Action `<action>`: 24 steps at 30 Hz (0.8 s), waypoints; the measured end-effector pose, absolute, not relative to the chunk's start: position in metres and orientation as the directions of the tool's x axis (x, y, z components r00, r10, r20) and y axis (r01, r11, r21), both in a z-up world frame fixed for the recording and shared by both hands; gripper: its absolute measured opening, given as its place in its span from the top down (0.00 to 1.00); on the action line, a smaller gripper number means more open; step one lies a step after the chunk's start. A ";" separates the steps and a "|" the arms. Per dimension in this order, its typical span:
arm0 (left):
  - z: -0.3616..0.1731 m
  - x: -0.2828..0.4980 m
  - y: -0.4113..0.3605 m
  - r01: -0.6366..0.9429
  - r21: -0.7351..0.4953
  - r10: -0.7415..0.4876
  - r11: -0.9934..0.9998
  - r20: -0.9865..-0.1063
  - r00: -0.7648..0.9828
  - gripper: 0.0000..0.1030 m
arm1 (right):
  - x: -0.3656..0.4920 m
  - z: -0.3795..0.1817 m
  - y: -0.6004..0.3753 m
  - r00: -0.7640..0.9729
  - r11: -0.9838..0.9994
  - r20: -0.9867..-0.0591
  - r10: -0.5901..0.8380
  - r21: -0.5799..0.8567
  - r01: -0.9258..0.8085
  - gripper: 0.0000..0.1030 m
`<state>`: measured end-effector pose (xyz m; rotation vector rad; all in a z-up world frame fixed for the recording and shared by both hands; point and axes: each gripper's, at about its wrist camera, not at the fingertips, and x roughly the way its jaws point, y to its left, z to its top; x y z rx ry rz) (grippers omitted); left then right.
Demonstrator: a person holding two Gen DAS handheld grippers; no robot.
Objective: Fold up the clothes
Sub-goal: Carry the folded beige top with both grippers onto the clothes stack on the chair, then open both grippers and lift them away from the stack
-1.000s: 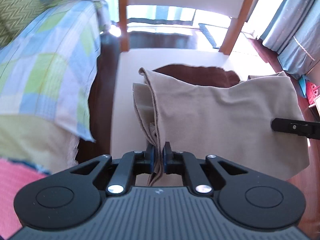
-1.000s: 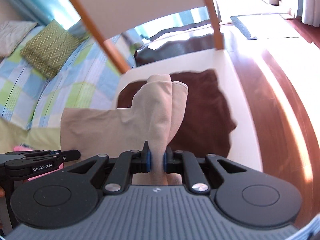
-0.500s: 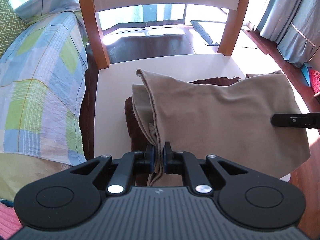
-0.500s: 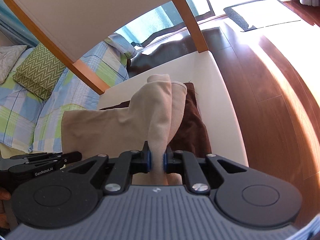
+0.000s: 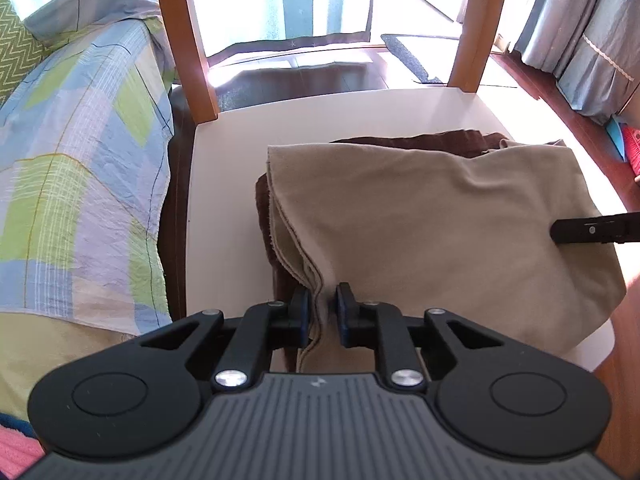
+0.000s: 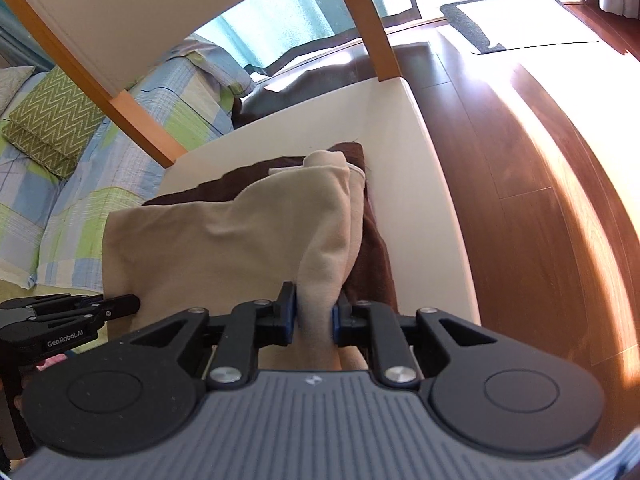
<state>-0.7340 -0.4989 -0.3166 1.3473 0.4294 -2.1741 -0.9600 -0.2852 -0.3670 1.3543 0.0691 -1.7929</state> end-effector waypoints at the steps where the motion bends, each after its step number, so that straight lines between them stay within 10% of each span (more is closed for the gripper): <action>1: -0.314 -0.724 -0.501 0.606 0.052 -0.305 -0.793 -0.896 -0.323 0.78 | -0.961 -0.366 -0.284 -0.059 -0.639 -0.812 -0.581 0.410 0.650 0.63; 5: -0.301 -0.698 -0.505 0.633 0.130 -0.354 -0.764 -0.904 -0.242 0.89 | -0.962 -0.350 -0.279 -0.200 -0.692 -0.822 -0.533 0.288 0.662 0.52; 10: -0.269 -0.711 -0.485 0.595 0.031 -0.306 -0.803 -0.878 -0.367 0.88 | -0.931 -0.316 -0.271 -0.313 -0.630 -0.740 -0.596 0.188 0.754 0.82; 24: -0.297 -0.737 -0.460 0.611 0.116 -0.343 -0.783 -0.900 -0.269 0.87 | -0.940 -0.313 -0.281 -0.320 -0.570 -0.725 -0.609 0.120 0.813 0.85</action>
